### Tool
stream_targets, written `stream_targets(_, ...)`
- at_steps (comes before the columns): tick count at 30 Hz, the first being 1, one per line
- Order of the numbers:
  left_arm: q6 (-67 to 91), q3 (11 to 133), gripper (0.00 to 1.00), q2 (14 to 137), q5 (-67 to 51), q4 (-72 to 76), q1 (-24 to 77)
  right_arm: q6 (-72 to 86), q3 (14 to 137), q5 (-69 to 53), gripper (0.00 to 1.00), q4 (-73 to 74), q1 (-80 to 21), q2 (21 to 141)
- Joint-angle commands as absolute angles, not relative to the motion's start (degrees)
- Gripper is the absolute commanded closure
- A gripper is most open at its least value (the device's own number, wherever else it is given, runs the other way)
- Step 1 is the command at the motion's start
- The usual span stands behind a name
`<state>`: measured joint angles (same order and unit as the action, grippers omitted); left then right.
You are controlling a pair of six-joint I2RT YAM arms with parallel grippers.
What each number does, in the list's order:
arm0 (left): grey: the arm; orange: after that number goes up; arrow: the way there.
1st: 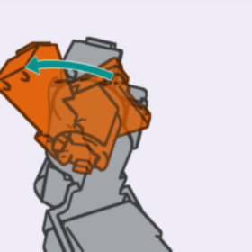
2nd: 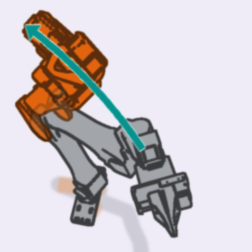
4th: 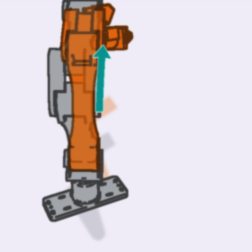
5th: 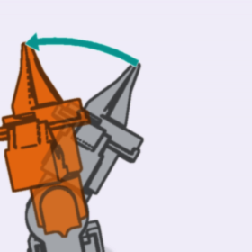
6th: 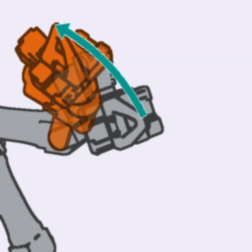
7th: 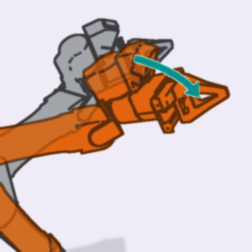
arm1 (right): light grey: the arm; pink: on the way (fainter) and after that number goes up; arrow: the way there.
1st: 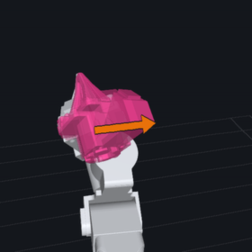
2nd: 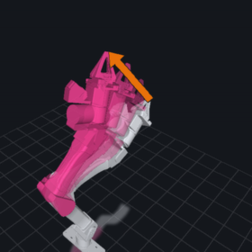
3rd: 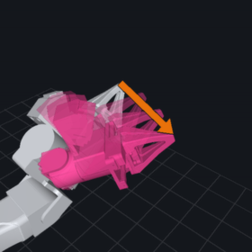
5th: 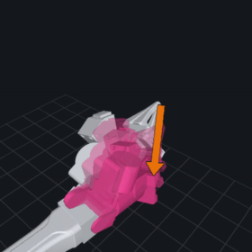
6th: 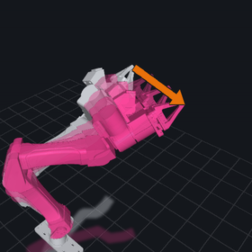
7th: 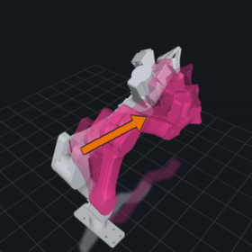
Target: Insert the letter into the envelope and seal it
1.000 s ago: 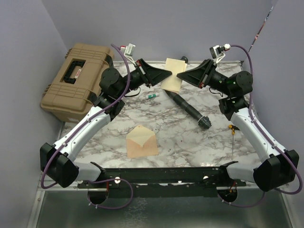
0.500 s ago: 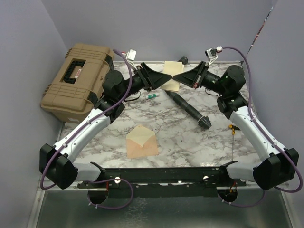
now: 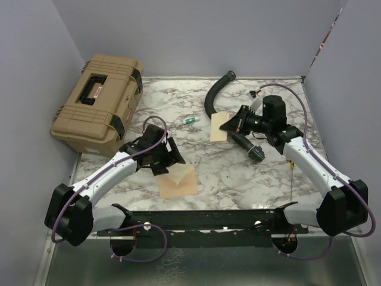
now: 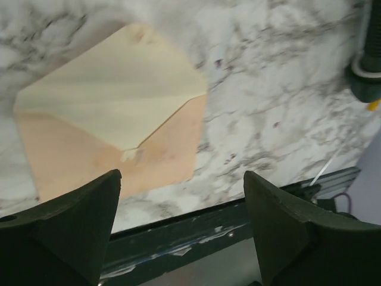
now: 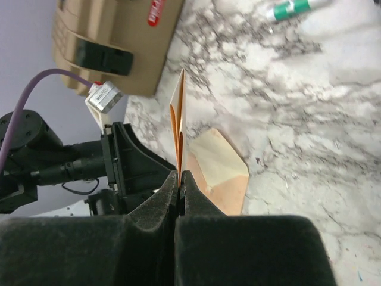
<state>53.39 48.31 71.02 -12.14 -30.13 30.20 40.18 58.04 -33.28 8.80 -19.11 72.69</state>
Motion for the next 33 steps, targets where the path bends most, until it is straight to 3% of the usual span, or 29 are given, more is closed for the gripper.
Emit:
stream_targets(1, 56.86, 42.91, 0.16, 67.99, -6.53, -38.73, 32.80, 37.40, 55.54, -33.36, 1.00, 10.67, -19.74, 74.40)
stream_targets(9, 61.11, 38.91, 0.18, 71.39, 1.19, -37.02, 35.37, 36.91, 53.97, -33.22, 1.00, 10.72, -19.70, 73.43)
stream_targets(20, 56.62, 39.96, 0.22, 79.17, 0.65, -26.45, 35.86, 36.16, 54.30, -34.29, 1.00, 10.61, -19.74, 72.14)
stream_targets(33, 37.09, 58.67, 0.22, 97.90, -0.53, -20.83, 35.68, 37.71, 48.26, -30.00, 1.00, 9.95, -19.77, 72.11)
